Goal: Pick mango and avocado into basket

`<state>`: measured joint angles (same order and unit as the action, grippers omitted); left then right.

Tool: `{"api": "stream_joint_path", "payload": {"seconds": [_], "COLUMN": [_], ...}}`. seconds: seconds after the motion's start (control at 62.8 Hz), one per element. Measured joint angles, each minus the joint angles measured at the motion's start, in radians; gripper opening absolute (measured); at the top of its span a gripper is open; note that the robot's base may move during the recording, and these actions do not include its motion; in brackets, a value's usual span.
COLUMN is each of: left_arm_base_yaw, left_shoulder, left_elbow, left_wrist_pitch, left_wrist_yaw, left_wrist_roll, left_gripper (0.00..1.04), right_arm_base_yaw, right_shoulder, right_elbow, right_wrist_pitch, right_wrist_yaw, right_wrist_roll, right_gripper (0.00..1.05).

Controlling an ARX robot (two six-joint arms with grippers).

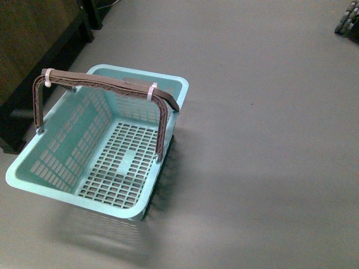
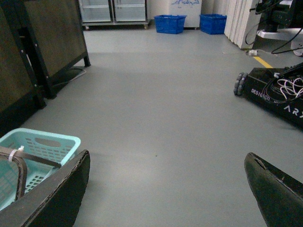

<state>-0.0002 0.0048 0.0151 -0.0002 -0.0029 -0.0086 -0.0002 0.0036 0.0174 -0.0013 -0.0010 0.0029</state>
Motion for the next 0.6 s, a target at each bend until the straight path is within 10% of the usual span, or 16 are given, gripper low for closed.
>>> {"api": "stream_joint_path", "payload": {"seconds": [0.43, 0.605], "left_arm_base_yaw": [0.0, 0.059], "left_shoulder": [0.0, 0.269], "left_elbow": [0.0, 0.117], "left_wrist_pitch": [0.0, -0.259], "left_wrist_yaw": [0.0, 0.189], "left_wrist_roll": [0.0, -0.44], "left_gripper": [0.96, 0.96], "right_arm_base_yaw": [0.0, 0.0], "right_shoulder": [0.0, 0.0], "right_elbow": [0.0, 0.0], "right_wrist_pitch": [0.0, 0.0], "right_wrist_yaw": [0.0, 0.0], "right_wrist_roll": [0.0, 0.0], "right_gripper": [0.96, 0.96]}}
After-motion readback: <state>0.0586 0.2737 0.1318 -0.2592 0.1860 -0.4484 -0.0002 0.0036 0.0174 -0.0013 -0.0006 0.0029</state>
